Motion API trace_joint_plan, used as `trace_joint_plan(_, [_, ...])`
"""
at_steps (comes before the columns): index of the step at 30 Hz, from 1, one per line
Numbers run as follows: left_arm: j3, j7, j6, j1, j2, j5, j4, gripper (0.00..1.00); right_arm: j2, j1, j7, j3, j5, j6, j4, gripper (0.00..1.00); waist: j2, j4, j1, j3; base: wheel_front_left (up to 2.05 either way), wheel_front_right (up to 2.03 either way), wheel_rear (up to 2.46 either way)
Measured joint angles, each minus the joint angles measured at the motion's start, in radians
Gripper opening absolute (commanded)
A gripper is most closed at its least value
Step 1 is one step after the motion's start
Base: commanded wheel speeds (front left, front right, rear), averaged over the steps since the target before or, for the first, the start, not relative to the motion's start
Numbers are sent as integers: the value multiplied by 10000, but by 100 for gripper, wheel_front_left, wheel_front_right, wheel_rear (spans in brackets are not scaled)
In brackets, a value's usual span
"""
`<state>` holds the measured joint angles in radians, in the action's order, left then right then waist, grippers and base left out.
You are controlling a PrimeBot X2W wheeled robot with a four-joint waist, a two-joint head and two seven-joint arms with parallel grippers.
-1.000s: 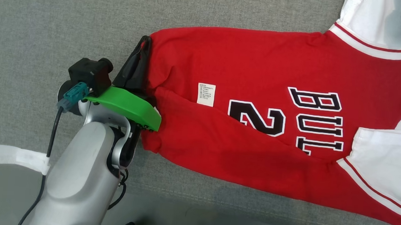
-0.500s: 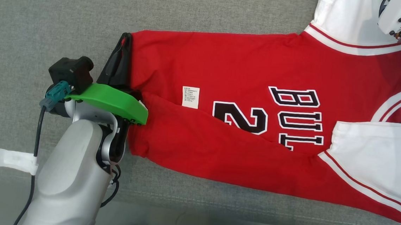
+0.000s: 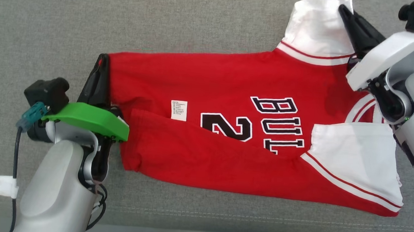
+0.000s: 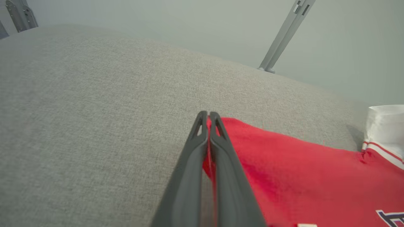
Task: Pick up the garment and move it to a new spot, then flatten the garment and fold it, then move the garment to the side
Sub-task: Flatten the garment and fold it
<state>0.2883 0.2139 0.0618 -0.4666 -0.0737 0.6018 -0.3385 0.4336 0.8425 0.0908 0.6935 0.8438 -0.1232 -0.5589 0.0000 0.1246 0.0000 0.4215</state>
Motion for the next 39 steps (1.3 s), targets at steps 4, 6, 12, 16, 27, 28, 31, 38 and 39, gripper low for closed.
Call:
trace_joint_plan(4, [-151, 73, -6, 402, -48, 130, 40, 0, 58, -513, 527, 13, 115, 0, 236, 0, 0, -127, 0, -302, 0, 0, 0])
trace_joint_plan(6, [-244, 73, -12, 661, -77, 224, 88, 0, 130, -827, 869, 23, 136, 0, 397, 0, 0, -203, 0, -509, 0, 0, 0])
trace_joint_plan(12, [-491, 84, -150, 1424, -117, 696, 268, 0, 313, -1917, 1507, -40, 514, 0, 940, 0, 0, -399, 0, -1141, 0, 0, 0])
trace_joint_plan(16, [-543, 86, -280, 1908, -125, 805, 420, 0, 405, -2798, 1563, -117, 759, 0, 1290, 0, 0, -515, -1, -1563, 0, 0, 0])
trace_joint_plan(27, [-476, 69, -882, 3257, -146, 1542, 1317, 0, 763, -4893, 1595, -506, 1193, 0, 2044, 0, 0, -937, -1, -2392, 0, 0, 0])
trace_joint_plan(28, [-458, 69, -989, 3326, -146, 1622, 1419, 0, 809, -5028, 1597, -562, 1246, 0, 2115, 0, 1, -968, -1, -2421, 0, 0, 0])
trace_joint_plan(31, [-502, 71, -1120, 3585, -130, 1941, 1620, 0, 780, -5383, 1595, -861, 1269, 0, 2437, 0, 0, -1023, -1, -2470, 0, 0, 0])
trace_joint_plan(38, [-385, -132, -1151, 4438, -353, 1933, 1659, 0, 773, -6118, 1595, -986, 1235, 0, 2897, 0, 0, -1034, -1, -2500, 0, 0, 0])
trace_joint_plan(39, [-353, -190, -1152, 4507, -382, 1933, 1680, 0, 775, -6218, 1595, -1024, 1235, 0, 2920, 0, 1, -1033, -1, -2502, 0, 0, 0])
